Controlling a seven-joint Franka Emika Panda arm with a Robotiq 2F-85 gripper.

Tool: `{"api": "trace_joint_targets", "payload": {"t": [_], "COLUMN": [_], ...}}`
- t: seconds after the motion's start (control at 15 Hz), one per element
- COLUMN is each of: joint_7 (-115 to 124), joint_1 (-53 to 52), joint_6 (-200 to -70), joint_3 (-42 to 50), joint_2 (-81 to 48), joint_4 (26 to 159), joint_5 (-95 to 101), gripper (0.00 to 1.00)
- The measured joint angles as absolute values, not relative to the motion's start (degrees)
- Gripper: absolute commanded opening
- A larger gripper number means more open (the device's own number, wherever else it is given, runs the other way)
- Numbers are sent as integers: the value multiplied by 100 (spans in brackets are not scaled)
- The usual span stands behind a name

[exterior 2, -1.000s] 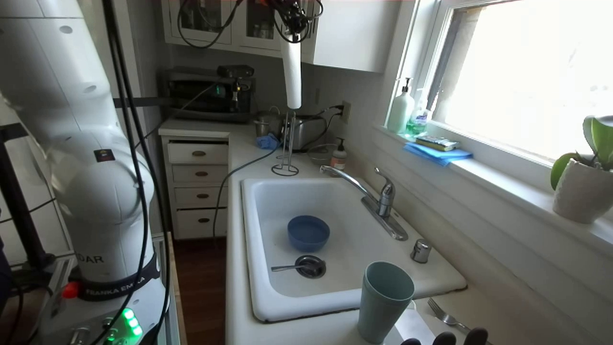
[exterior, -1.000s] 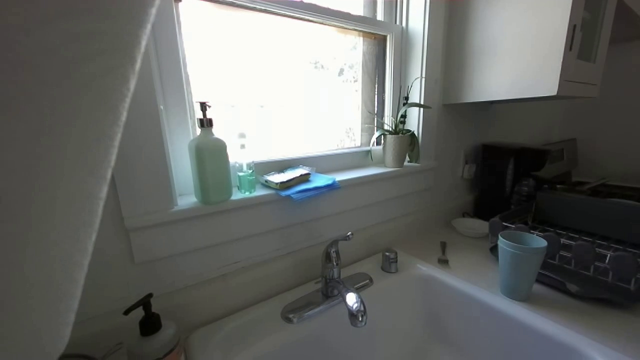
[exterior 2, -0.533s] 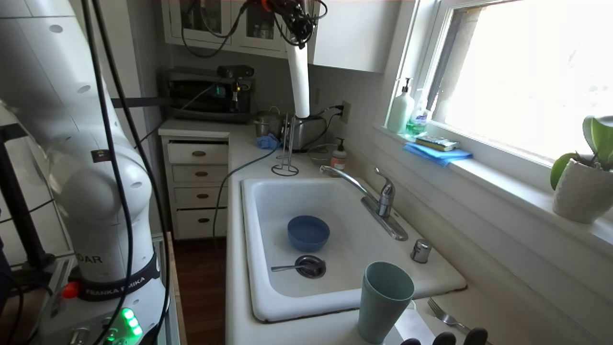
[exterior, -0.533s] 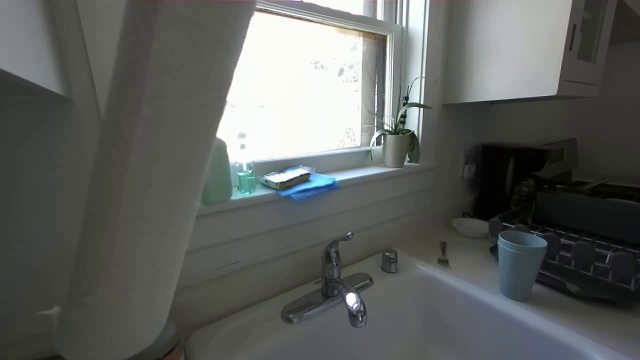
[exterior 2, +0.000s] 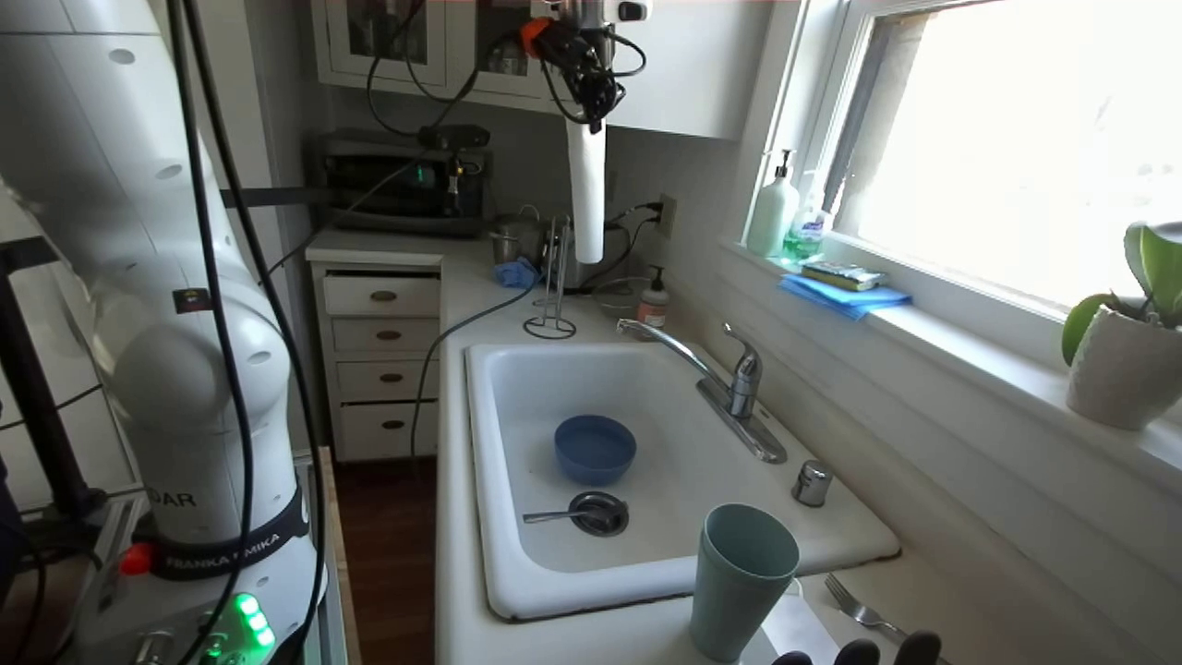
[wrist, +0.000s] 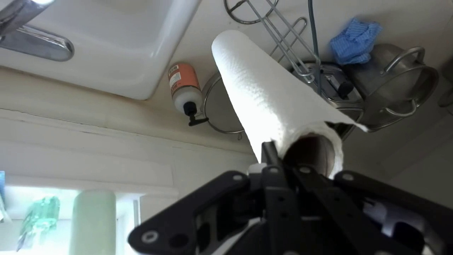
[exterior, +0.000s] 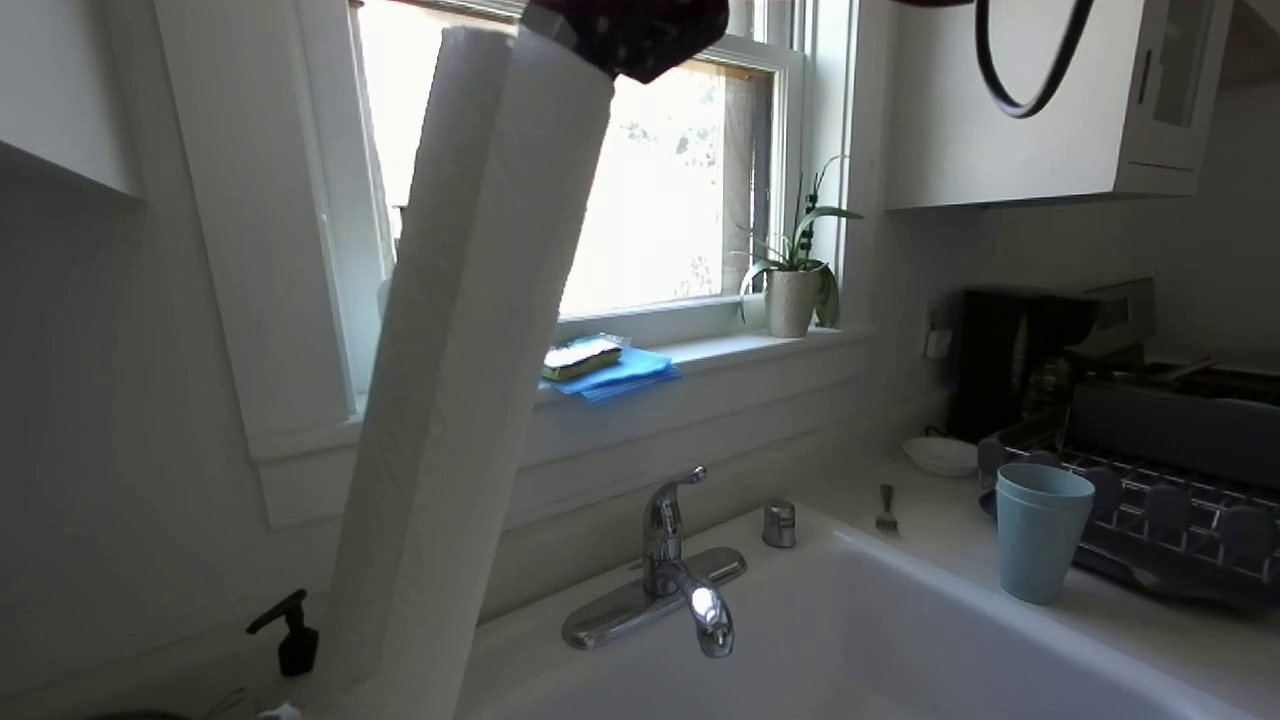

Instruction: Take the paper towel roll off its holder and put it on the countertop

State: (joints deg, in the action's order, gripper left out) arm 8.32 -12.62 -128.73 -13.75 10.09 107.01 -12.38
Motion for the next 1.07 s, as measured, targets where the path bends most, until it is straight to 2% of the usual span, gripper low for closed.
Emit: {"api": "trace_joint_targets", "payload": {"t": [1.07], "joint_7": [-227], "joint_1": [-1290], "joint_6": [-13602], "joint_3": [-1223], "joint_2": [-83], "joint_4": [10931], "joint_5": [-1451], "gripper": [0]}}
